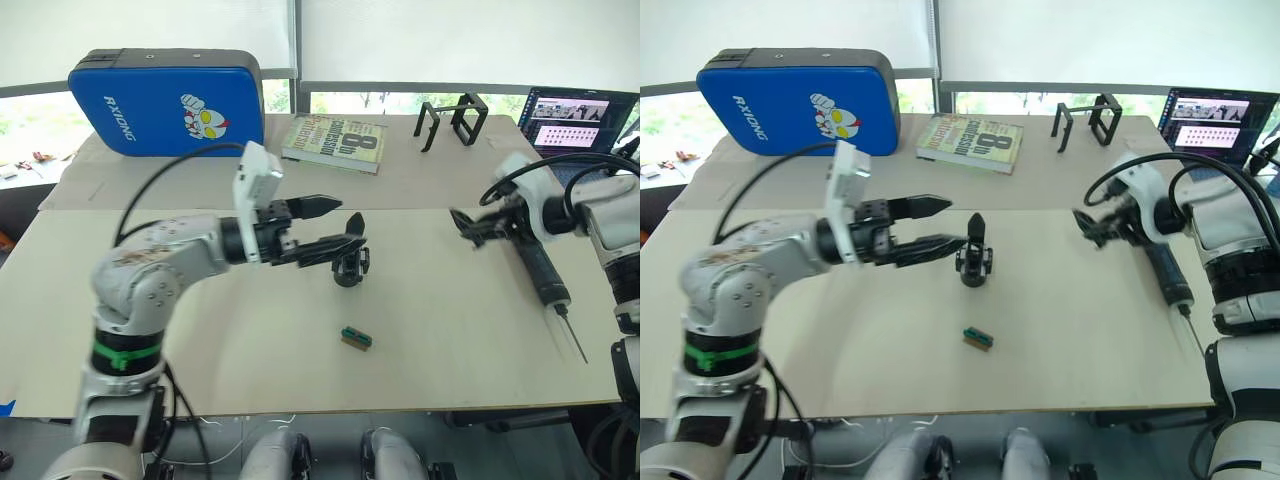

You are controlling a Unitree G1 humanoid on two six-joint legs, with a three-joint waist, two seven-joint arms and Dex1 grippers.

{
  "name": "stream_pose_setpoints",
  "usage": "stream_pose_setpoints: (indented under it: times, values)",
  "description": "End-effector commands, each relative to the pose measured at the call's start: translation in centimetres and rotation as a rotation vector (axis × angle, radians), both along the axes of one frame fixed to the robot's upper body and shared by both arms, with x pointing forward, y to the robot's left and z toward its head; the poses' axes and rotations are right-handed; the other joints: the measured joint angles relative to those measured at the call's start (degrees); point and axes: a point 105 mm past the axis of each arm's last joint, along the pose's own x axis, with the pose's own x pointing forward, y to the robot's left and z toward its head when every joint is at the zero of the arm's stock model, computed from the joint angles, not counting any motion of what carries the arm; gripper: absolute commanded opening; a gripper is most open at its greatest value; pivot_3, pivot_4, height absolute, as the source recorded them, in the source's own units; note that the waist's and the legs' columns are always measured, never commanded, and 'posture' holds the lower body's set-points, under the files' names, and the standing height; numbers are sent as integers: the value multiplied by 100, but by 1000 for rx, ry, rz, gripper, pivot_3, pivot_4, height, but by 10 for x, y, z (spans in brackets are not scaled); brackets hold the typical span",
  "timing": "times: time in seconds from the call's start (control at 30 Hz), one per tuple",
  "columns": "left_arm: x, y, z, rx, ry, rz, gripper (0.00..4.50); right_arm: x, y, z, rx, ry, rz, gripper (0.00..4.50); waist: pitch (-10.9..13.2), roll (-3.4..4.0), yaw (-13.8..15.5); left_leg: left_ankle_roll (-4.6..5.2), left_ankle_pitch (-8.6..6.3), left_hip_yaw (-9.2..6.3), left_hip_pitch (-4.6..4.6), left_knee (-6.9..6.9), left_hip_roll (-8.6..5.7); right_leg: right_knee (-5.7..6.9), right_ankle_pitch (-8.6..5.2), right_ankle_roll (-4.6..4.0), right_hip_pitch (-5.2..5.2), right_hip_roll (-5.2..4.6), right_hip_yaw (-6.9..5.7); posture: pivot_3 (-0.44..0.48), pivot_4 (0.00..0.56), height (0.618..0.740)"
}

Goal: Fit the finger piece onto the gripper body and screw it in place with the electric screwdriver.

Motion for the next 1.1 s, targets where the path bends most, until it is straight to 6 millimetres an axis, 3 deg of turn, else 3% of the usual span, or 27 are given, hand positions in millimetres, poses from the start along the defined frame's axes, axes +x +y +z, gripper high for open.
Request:
stream_pose_setpoints:
  times: [0.03,0.23,0.4,0.5,0.57,1.03,1.07,1.1]
  values:
    - [16,-1,19,-127,58,112,4500,-13,27,24,48,-185,56,1117,0,0,62,0,0,0,0,2,-1,-1,0,0,0,0,-1,0,150,740]
    - [38,-12,22,-247,163,235,4500,-37,72,33,275,-279,61,1117,1,-1,121,-2,1,-18,33,9,-8,-5,1,3,55,-7,-12,0,150,740]
    - [34,-24,11,-236,181,220,4500,-50,96,29,400,-299,40,1117,0,-1,106,-3,0,-18,42,3,-12,-6,1,3,62,-3,-18,0,150,740]
    - [32,-24,14,-245,167,209,3658,-54,102,26,411,-288,53,1117,0,0,98,-3,1,-15,43,-2,-16,-5,1,2,60,-1,-17,0,150,740]
    - [28,-25,17,-251,155,186,2736,-56,105,26,415,-283,60,1117,0,0,92,-4,2,-14,44,-2,-18,-5,1,2,59,0,-16,0,150,740]
    - [27,-22,29,-330,136,169,2727,-60,110,29,438,-274,75,1117,0,0,86,-4,2,-12,46,-7,-17,-6,0,2,60,2,-15,0,150,740]
    - [27,-22,29,-329,139,167,2217,-60,111,30,439,-276,76,1117,0,0,85,-4,2,-12,46,-7,-17,-6,0,2,59,2,-15,0,150,740]
    - [27,-23,28,-321,139,166,2012,-60,111,31,442,-279,77,1117,0,0,85,-4,2,-12,47,-7,-17,-6,0,2,59,3,-15,0,150,740]
